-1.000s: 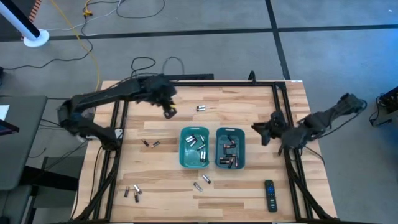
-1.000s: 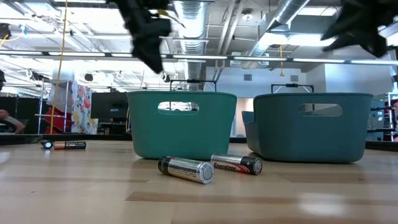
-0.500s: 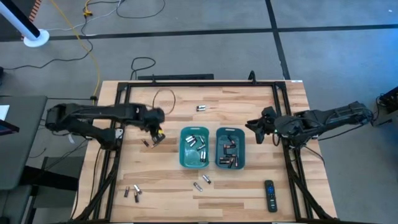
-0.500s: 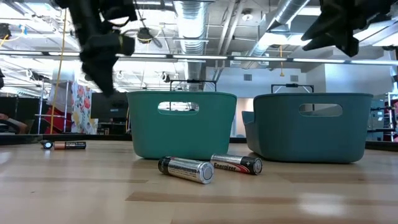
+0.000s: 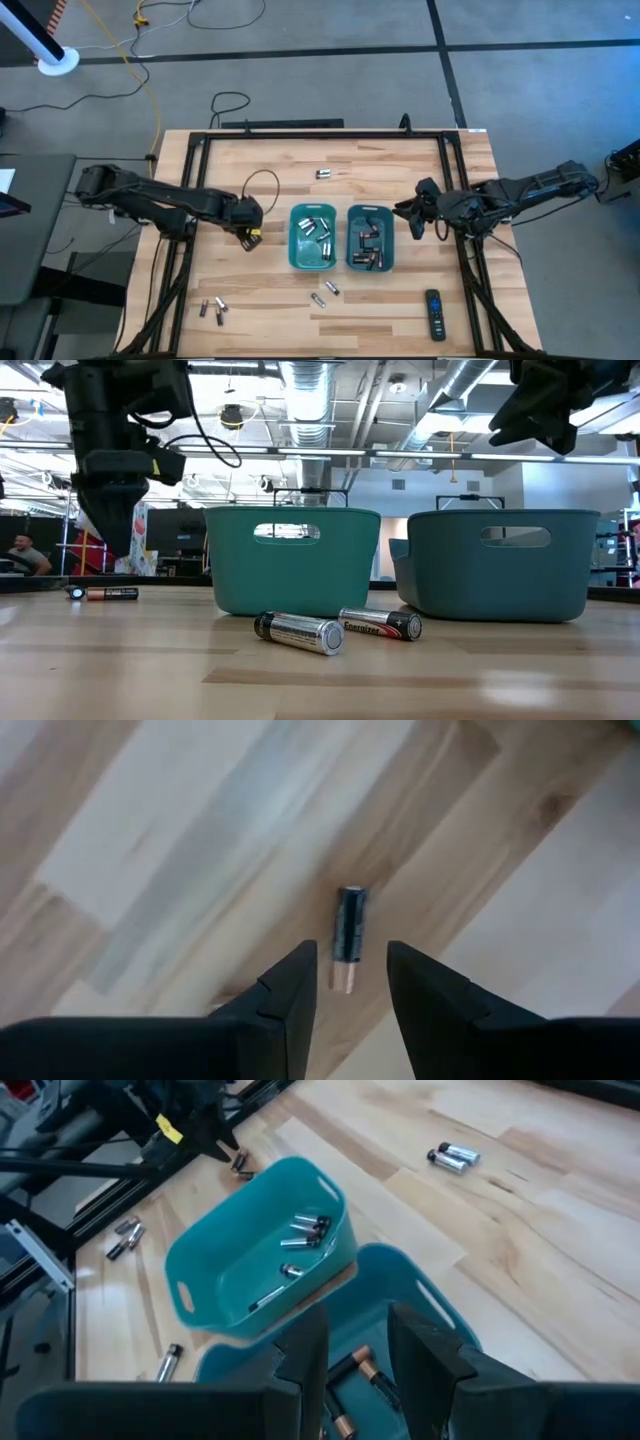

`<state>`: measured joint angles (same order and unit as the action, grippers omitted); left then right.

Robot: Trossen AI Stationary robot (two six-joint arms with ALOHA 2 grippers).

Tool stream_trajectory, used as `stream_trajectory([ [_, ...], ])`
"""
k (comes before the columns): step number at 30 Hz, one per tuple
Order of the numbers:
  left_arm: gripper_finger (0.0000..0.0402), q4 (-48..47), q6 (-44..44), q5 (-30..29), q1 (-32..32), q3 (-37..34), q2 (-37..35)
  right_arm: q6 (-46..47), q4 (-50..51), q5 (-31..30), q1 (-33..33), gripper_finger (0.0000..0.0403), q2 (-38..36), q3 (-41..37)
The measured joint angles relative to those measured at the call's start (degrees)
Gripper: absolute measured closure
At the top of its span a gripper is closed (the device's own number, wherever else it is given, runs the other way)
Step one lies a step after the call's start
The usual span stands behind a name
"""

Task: Sort batteries
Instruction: Put the black battery into the blue bin

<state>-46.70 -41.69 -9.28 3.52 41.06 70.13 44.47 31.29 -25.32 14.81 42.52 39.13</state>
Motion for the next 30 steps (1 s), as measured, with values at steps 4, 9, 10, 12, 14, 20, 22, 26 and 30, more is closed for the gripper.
stream_trajectory([
  [4, 0.0284, 5.4, -0.1, 0.5, 1.2, -2.1, 2.6, 0.0, 0.0, 0.0, 0.8, 0.0280, 0.0, 0.0],
  [9, 0.0284, 5.8, 0.2, 0.1, 1.3, -3.0, 8.3, 0.1, 0.0, 0.0, 1.8, 0.0280, 0.0, 0.0],
  [10, 0.0284, 6.0, 0.7, 0.1, 1.3, -3.0, 9.6, 0.1, 0.0, 0.0, 1.8, 0.0280, 0.0, 0.0],
  [12, 0.0284, 6.4, 1.2, 0.1, 1.3, -2.7, 12.0, 0.6, 0.0, 0.0, 1.8, 0.0280, 0.0, 0.0],
  [14, 0.0284, 6.5, 1.3, 0.0, 1.3, -2.7, 14.1, 1.0, -0.1, 0.0, 1.8, 0.0280, 0.0, 0.0],
  [20, 0.0309, 6.6, 1.5, 0.6, 1.3, -2.2, 16.6, 1.1, 0.0, 0.0, 1.8, 0.0280, 0.0, 0.0],
  [22, 0.0338, 6.5, 1.5, 0.8, 1.3, -2.1, 16.2, 1.1, 0.1, 0.0, 1.8, 0.0280, 0.0, 0.0],
  [26, 0.0366, 4.5, 1.3, 0.6, 1.2, -0.8, 14.2, 1.5, 2.0, 0.0, 1.8, 0.0280, 0.0, 0.0],
  [30, 0.0366, 0.9, 0.2, -1.1, 1.2, 0.9, 11.3, 4.7, 5.6, 0.8, 2.7, 0.0280, 0.0, 0.0],
])
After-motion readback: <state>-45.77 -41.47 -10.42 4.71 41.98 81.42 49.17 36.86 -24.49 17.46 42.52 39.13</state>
